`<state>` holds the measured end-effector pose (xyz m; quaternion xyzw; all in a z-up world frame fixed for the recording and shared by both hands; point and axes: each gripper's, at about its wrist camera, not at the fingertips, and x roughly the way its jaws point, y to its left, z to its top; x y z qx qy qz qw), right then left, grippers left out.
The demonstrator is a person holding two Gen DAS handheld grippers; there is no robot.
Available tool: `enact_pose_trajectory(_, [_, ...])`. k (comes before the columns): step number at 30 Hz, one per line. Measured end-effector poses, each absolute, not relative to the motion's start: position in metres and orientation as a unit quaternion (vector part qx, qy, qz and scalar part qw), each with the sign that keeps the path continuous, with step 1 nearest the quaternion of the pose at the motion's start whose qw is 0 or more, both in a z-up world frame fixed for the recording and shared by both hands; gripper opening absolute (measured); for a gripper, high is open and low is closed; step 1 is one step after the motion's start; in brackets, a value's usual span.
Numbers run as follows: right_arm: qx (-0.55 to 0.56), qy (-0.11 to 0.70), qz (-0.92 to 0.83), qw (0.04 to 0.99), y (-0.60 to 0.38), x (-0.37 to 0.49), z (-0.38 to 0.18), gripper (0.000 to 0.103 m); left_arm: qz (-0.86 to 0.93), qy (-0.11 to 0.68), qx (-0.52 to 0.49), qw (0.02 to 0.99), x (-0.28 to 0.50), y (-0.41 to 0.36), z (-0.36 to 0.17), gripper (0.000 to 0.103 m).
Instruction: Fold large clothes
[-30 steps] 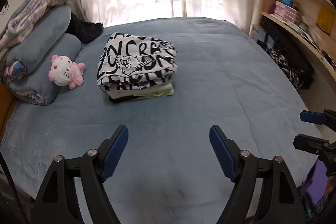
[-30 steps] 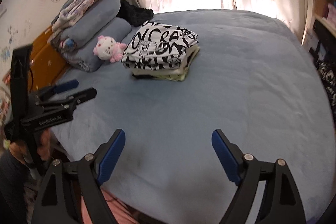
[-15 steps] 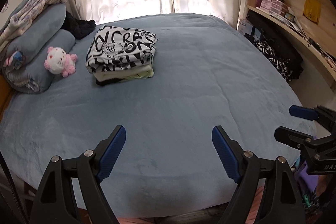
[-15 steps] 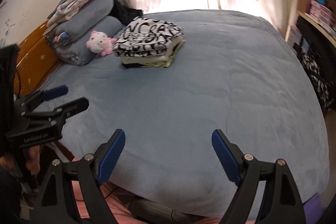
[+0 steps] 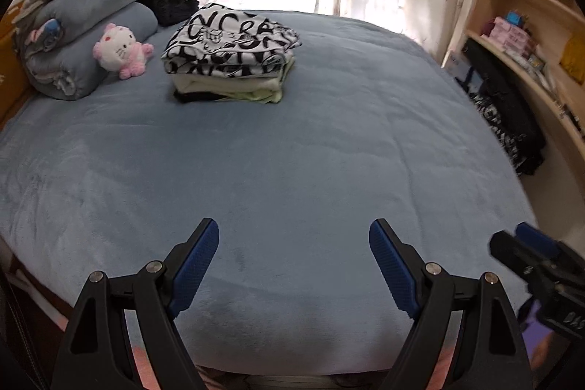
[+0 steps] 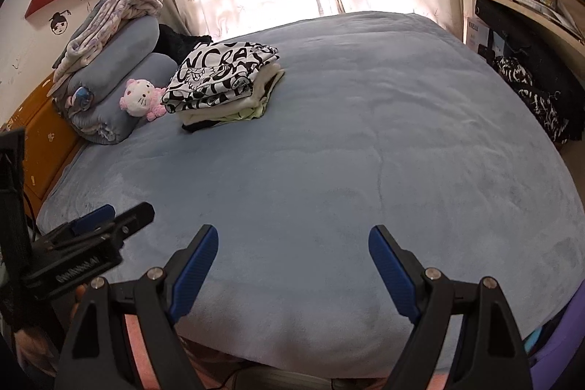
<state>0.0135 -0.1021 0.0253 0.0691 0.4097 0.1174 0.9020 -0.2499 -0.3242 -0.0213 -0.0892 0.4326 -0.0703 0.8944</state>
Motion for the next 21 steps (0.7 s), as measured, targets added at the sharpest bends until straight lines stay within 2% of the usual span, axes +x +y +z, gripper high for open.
enact_pose_trajectory(21, [0.060,0.419,0.109,0.899,-0.097,0.014,0.010,0.085,-0.085,0.443,-0.072,0.890,-0.258,-0.342,-0.030,0.083])
